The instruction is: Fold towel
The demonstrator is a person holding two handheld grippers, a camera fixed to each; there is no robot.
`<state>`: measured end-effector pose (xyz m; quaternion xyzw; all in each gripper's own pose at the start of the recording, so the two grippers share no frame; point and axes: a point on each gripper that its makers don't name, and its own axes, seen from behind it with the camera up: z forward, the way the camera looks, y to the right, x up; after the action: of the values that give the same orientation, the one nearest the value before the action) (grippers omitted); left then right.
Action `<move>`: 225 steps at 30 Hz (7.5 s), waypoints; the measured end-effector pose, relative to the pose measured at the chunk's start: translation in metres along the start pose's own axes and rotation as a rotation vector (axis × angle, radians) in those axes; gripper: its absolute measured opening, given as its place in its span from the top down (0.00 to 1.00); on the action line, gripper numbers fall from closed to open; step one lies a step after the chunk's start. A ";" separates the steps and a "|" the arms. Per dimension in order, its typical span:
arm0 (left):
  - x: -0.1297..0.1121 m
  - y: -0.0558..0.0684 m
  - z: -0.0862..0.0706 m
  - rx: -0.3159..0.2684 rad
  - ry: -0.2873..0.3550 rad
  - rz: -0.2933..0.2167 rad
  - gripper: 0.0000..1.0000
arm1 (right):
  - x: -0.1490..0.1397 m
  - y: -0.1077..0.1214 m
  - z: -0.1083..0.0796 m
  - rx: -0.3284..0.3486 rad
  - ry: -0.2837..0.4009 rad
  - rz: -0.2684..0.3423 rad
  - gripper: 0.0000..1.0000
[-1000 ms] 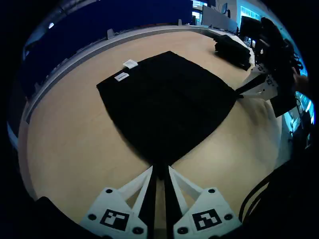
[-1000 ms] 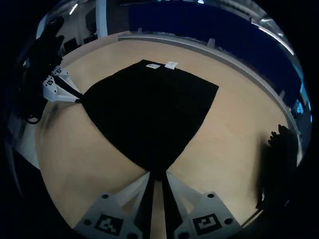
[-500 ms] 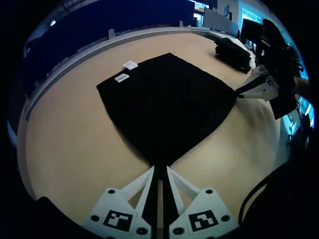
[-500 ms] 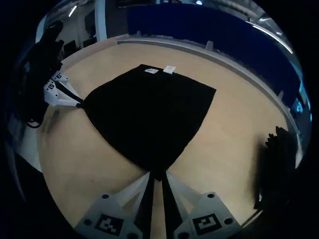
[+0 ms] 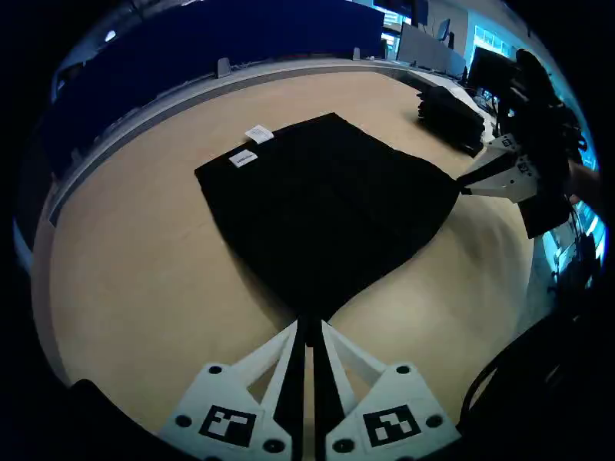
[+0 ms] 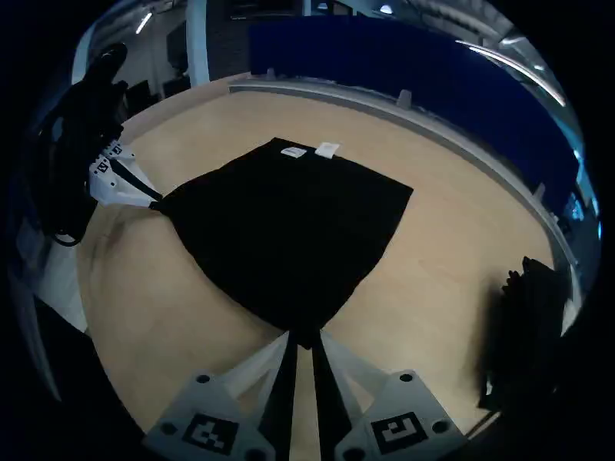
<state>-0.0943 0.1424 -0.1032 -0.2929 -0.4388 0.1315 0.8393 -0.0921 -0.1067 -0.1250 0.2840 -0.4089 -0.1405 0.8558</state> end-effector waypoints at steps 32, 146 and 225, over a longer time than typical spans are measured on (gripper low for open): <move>0.036 0.030 -0.092 -0.035 0.040 -0.112 0.94 | 0.038 -0.016 -0.084 0.029 0.016 -0.034 0.87; 0.070 -0.079 0.006 0.123 0.036 -0.150 0.07 | 0.053 0.071 0.029 -0.159 -0.014 0.103 0.03; -0.066 -0.048 -0.102 0.275 -0.010 -0.448 0.07 | 0.034 0.032 0.026 0.043 -0.088 -0.140 0.97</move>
<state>-0.0510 0.0343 -0.1631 -0.0710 -0.4751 0.0021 0.8770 -0.0908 -0.1064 -0.0714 0.3238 -0.4282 -0.2032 0.8188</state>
